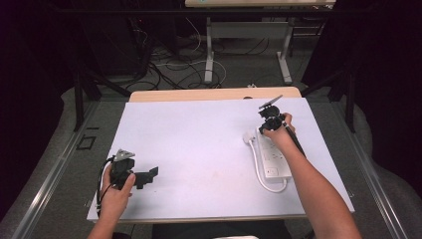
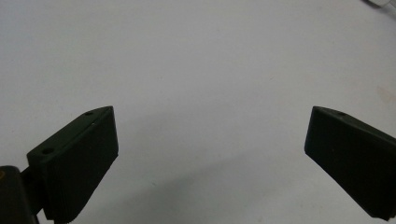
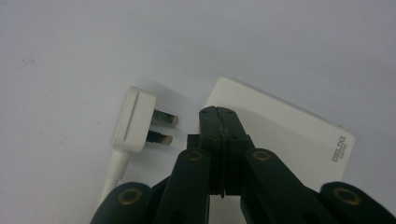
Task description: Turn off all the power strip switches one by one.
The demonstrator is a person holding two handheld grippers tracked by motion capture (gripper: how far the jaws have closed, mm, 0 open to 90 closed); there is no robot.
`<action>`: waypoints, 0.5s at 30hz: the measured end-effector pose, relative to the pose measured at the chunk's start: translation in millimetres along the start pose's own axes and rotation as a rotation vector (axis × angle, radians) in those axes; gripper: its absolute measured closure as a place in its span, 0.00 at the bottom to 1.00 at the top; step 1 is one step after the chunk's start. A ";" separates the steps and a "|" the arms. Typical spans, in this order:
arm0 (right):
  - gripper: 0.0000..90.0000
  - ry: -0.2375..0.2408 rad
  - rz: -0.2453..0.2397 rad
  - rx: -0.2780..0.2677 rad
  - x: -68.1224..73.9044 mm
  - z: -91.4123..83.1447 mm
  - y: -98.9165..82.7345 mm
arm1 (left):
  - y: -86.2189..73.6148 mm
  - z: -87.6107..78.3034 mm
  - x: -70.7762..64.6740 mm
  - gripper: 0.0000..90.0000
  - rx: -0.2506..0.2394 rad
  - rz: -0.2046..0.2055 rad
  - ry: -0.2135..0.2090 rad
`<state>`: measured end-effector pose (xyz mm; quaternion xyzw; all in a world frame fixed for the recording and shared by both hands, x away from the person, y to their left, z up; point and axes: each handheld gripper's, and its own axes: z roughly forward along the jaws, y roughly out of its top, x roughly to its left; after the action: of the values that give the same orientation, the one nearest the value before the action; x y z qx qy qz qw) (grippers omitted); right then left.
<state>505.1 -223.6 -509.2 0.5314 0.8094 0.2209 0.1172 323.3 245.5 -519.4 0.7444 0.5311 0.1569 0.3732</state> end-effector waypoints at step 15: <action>1.00 0.001 -0.004 0.001 0.3 0.4 -0.7 | 0.2 -0.1 0.1 0.03 0.002 0.003 0.000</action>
<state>504.6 -223.5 -509.9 0.5298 0.8105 0.2207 0.1172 323.4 245.5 -519.2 0.7455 0.5301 0.1569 0.3723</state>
